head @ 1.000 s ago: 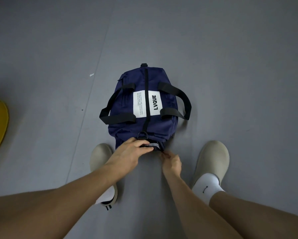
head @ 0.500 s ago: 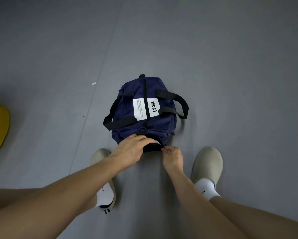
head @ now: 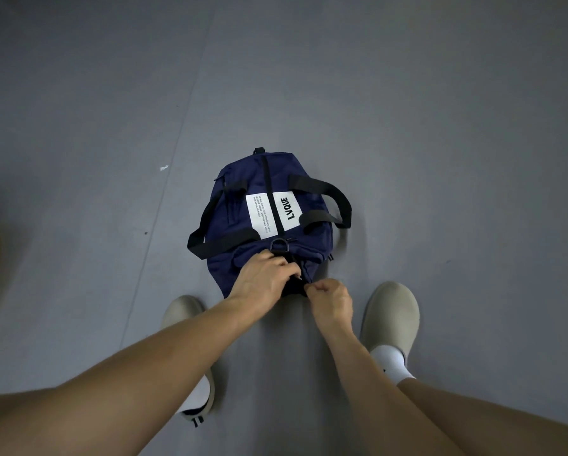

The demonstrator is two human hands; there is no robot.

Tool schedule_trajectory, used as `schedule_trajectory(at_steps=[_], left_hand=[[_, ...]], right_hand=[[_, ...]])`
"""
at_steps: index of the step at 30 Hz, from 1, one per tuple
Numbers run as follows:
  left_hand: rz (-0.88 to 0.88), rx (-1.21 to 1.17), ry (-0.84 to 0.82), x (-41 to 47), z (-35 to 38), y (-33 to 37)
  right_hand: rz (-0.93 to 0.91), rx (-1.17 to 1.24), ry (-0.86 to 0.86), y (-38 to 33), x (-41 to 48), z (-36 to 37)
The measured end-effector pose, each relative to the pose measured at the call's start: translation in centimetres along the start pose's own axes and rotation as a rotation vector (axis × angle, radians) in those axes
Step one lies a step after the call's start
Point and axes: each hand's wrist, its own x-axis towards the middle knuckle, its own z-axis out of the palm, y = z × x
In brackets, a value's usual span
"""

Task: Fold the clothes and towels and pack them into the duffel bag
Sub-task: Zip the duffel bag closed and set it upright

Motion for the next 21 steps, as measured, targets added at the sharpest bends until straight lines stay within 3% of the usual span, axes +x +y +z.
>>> schedule_trajectory(at_steps=[12, 15, 19, 21], left_hand=[[-0.154, -0.26, -0.133, 1.4, 1.1, 1.0], [-0.172, -0.306, -0.152, 1.5, 1.0, 0.8], [-0.165, -0.286, -0.135, 1.6, 1.1, 0.9], [-0.166, -0.249, -0.125, 1.7, 1.3, 1.0]], right_hand=[[-0.14, 0.343, -0.189, 0.4, 0.0, -0.7], [-0.077, 0.411, -0.239, 0.7, 0.1, -0.8], [-0.022, 0.462, -0.232, 1.3, 0.4, -0.8], [-0.068, 0.354, -0.143, 1.8, 0.6, -0.4]])
